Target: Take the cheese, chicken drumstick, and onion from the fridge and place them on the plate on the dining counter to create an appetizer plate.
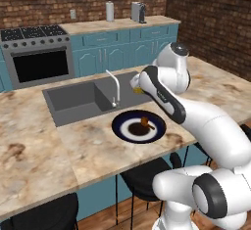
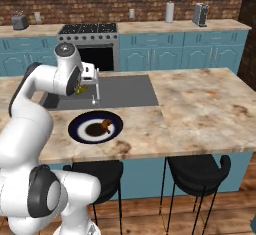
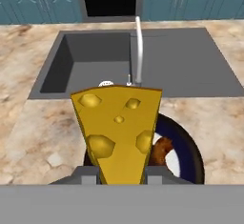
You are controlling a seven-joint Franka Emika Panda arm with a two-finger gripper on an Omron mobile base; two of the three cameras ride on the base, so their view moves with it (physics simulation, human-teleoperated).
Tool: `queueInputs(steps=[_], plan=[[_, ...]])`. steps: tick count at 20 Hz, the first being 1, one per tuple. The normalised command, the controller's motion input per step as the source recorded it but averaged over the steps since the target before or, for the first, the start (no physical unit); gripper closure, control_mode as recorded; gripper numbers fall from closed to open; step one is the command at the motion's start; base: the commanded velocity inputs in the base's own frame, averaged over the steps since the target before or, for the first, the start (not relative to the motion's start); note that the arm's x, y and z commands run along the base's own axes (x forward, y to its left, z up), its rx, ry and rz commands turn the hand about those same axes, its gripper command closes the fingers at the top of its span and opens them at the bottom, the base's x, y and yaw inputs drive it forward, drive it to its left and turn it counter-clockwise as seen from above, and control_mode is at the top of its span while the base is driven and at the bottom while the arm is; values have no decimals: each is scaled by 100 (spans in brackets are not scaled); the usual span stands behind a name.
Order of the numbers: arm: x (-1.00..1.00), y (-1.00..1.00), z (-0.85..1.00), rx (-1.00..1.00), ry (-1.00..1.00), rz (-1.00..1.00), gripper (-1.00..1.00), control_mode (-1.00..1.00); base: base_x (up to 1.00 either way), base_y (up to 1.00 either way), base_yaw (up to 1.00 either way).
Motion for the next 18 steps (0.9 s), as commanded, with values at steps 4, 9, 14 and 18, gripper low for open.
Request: queueInputs(steps=[4, 9, 14, 18], plan=[[0, -1, -73, 0, 0, 0, 100, -100, 0, 0, 0], [0, -4, -64, 0, 2, 0, 100, -100, 0, 0, 0], [7, -9, -39, 0, 12, 0, 100, -100, 0, 0, 0], [18, -9, -28, 0, 19, 0, 100, -100, 0, 0, 0]])
